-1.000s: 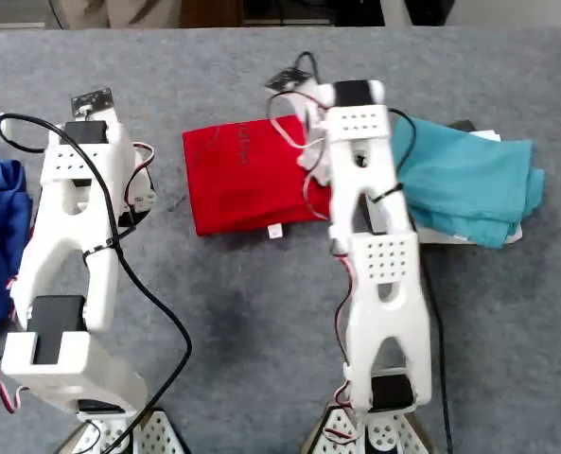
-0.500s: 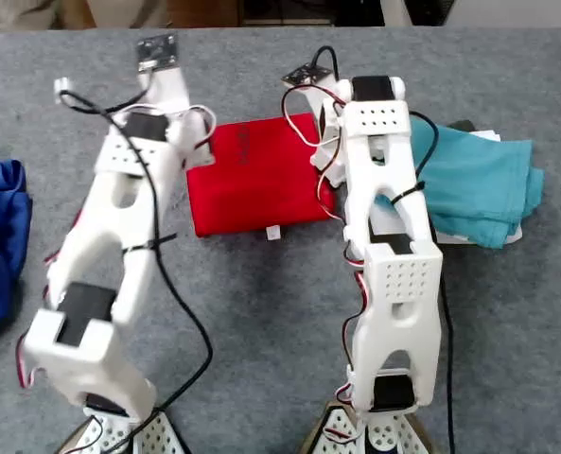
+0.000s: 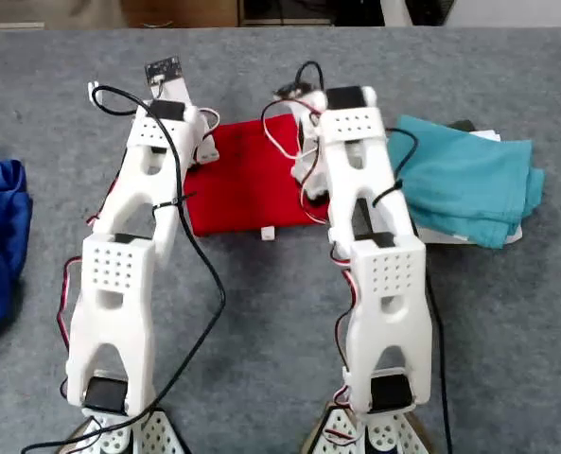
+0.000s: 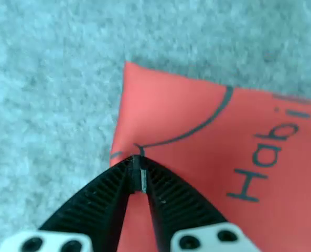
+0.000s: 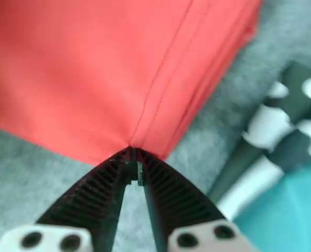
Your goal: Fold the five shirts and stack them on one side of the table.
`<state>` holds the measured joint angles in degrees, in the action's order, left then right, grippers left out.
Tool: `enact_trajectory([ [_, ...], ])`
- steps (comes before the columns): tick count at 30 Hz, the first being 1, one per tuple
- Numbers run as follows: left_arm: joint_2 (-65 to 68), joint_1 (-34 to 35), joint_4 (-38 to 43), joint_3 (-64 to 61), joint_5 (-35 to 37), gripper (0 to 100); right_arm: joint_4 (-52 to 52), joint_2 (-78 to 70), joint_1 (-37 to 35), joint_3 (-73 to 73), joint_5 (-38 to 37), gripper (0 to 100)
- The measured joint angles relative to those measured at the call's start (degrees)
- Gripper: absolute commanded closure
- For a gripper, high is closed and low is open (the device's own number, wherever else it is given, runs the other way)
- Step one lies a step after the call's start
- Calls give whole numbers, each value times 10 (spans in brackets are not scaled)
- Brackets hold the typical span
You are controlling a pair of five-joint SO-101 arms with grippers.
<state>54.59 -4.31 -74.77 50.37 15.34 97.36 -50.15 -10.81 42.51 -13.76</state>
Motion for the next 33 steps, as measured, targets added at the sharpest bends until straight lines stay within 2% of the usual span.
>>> enact_trajectory([
  [9,133,3,-140,297,-1,981,39,-37,12,127,2,996],
  [15,139,4,-213,424,-36,981,39,33,18,137,2,996],
  [21,84,5,-251,428,-76,982,39,148,18,120,2,996],
  [26,-6,5,-255,414,-113,982,39,265,18,-26,2,996],
  [29,-81,5,-255,338,-117,982,39,354,18,-161,2,996],
  [33,-208,5,-255,160,-118,981,13,451,0,-331,4,977],
])
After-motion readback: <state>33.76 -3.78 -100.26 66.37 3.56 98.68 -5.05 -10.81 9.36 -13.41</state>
